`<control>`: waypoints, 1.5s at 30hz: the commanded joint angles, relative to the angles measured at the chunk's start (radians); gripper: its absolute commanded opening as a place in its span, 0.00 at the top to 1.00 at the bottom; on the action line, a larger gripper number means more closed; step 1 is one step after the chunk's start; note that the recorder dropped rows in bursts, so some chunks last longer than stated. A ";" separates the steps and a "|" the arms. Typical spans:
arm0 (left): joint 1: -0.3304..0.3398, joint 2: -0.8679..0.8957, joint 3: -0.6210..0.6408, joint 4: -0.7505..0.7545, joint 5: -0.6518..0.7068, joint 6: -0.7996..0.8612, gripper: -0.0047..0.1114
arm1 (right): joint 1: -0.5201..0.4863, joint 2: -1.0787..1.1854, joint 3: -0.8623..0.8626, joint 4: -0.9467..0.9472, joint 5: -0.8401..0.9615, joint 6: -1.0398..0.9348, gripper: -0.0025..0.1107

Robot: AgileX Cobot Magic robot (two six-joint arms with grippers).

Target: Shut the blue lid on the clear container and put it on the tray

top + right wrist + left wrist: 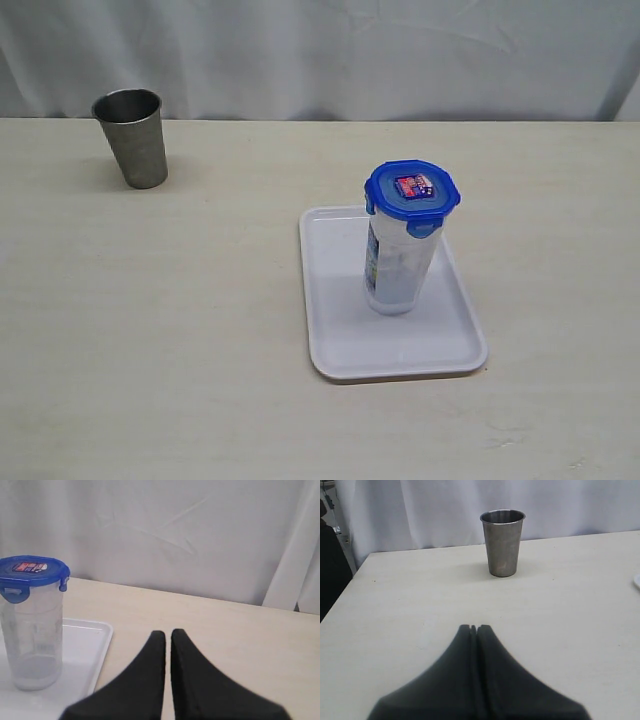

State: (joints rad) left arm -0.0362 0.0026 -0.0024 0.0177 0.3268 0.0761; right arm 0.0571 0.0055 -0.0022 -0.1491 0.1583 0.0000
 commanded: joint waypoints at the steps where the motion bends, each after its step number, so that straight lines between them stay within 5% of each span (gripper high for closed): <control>1: 0.001 -0.003 0.002 0.000 -0.007 0.003 0.96 | 0.004 -0.005 0.002 0.004 0.057 -0.012 0.94; 5: 0.001 -0.003 0.002 0.000 -0.007 0.003 0.96 | 0.004 -0.005 0.002 0.004 0.184 -0.007 0.94; 45: 0.001 -0.003 0.002 0.000 -0.004 0.003 0.96 | 0.004 -0.005 0.002 0.006 0.184 -0.008 0.94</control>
State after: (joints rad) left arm -0.0362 0.0026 -0.0024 0.0177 0.3287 0.0761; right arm 0.0597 0.0055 -0.0022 -0.1471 0.3396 -0.0070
